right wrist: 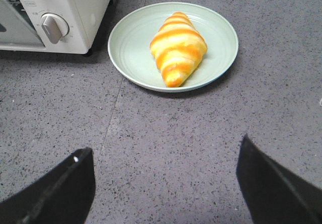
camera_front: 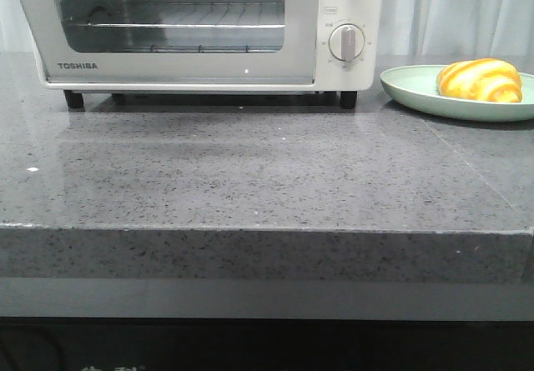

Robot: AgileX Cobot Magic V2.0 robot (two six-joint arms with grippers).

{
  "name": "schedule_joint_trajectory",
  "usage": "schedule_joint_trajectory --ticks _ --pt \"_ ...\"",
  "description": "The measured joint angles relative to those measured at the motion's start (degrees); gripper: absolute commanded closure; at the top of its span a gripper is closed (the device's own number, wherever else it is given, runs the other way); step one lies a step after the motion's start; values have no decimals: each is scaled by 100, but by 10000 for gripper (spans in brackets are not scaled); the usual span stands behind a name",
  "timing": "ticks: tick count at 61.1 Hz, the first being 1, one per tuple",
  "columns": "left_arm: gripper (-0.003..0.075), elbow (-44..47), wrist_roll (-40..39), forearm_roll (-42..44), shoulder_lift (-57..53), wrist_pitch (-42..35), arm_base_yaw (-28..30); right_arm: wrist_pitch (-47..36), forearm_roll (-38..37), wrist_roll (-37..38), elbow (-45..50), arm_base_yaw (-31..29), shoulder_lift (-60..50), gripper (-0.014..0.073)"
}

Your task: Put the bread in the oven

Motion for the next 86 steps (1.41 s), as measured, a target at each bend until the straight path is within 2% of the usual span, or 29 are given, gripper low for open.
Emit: schedule_joint_trajectory --ticks 9,39,56,77,86 --pt "741 35 0 13 -395 969 -12 0 0 0 0 0 0 0" --pt "741 75 -71 414 -2341 2818 -12 196 0 0 0 0 0 1" --pt "741 866 -1218 1683 -3280 3005 -12 838 0 0 -566 -4 528 1" --pt "741 1155 -1330 1780 -3506 3032 -12 2301 0 37 -2149 -4 2449 2" --pt "741 1155 -1330 1789 -3506 3032 -12 2603 -116 150 -2746 -4 3322 2"
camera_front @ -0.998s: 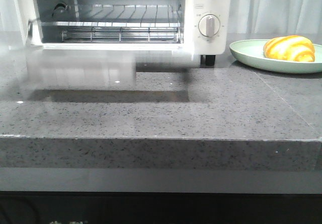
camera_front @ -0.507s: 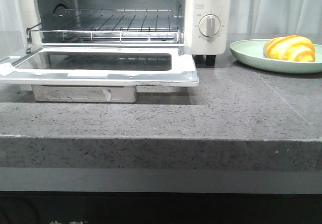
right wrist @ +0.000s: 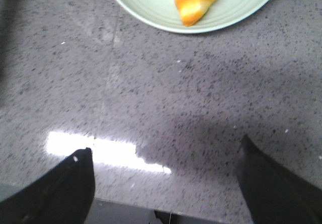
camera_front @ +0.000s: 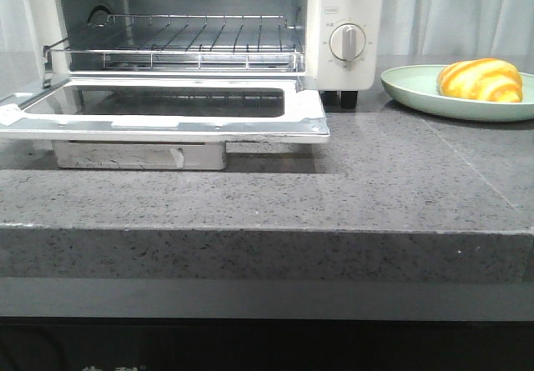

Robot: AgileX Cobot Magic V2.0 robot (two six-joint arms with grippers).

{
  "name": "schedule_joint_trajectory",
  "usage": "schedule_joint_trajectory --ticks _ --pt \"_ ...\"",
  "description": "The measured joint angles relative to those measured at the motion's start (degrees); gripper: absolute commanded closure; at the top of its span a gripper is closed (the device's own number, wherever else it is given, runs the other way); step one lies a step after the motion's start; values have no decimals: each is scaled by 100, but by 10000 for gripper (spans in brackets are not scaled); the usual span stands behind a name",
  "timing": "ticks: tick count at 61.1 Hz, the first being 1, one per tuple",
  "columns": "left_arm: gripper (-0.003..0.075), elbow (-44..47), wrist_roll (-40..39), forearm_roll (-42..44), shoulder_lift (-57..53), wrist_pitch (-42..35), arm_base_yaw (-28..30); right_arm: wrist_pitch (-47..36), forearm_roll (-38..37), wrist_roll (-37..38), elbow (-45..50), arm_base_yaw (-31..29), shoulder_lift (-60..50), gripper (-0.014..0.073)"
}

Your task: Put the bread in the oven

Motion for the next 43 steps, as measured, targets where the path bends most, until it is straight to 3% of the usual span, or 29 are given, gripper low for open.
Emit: schedule_joint_trajectory --ticks 17,43 --pt "741 0 0 0 0 0 0 44 -193 205 -959 0 1445 2" --pt "741 0 -10 0 0 0 0 -210 -74 205 -1812 0 2796 2"
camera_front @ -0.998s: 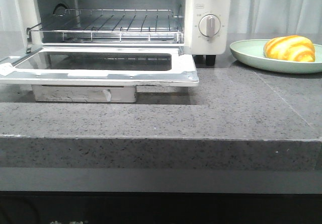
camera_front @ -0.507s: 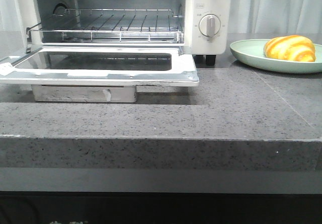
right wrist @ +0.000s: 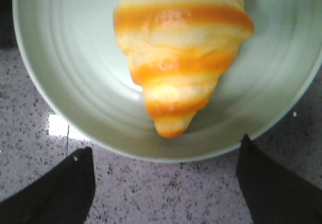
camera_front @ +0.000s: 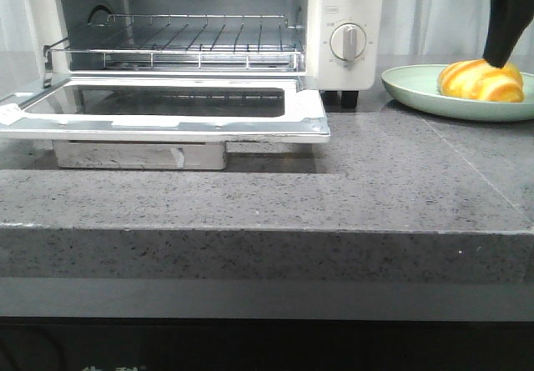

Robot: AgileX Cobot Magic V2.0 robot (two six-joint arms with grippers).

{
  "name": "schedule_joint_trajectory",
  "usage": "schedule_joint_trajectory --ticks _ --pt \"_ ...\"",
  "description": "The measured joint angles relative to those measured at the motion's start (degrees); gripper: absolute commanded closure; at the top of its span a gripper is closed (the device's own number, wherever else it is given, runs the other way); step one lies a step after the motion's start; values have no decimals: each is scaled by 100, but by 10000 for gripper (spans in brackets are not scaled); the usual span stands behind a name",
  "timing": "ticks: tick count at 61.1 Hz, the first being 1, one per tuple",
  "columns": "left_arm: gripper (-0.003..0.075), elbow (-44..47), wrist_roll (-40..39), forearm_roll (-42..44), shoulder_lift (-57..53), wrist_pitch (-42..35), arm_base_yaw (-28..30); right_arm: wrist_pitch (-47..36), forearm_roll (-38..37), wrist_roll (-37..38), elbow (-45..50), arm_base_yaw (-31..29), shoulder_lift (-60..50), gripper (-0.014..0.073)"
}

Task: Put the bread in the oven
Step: 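Lower the open right gripper over the croissant on the green plate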

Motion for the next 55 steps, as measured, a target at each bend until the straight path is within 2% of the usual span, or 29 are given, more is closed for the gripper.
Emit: schedule_joint_trajectory --ticks 33,38,46,55 --pt "741 0 0 0 0 0 0 -344 24 0 -606 0 1052 13" --pt "741 0 0 0 0 0 0 -343 24 0 -640 0 1093 104" --pt "741 0 0 0 0 0 0 -343 24 -40 -654 0 1102 324" --pt "741 0 0 0 0 0 0 -302 24 -75 -654 0 1102 454"
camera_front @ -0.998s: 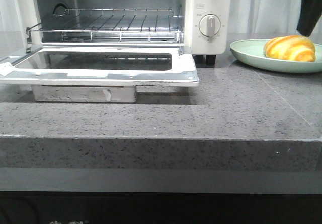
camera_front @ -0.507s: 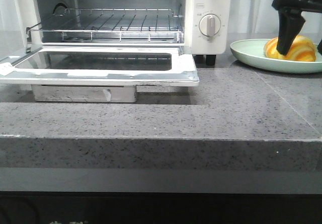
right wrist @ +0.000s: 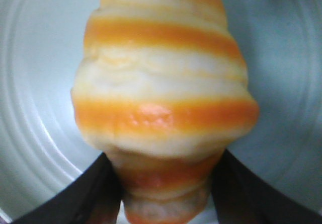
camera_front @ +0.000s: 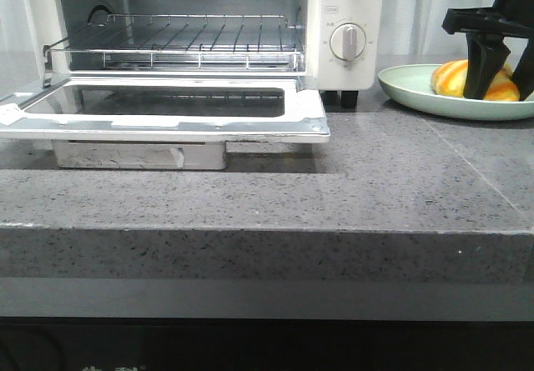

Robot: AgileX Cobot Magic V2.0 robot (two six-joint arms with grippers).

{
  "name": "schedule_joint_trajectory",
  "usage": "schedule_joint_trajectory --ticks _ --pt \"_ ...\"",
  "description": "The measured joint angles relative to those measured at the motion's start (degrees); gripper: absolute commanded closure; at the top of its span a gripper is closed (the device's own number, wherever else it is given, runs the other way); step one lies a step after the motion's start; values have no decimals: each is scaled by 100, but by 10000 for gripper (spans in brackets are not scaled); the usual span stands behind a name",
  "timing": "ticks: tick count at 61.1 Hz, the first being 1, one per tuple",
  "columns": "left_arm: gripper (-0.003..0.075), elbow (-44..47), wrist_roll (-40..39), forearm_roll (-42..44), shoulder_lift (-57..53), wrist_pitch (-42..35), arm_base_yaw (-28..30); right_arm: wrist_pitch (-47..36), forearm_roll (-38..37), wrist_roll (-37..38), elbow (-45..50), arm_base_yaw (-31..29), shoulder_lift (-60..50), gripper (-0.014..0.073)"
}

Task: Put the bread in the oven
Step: 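Lower the open right gripper over the croissant on the green plate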

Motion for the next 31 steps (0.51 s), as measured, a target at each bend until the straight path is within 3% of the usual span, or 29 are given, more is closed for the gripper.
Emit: schedule_joint_trajectory --ticks 6,31 --pt "741 0 0 0 0 0 0 43 -20 -21 0 0 0 496" --pt "741 0 0 4 0 0 0 213 -52 -191 -13 0 -392 496"
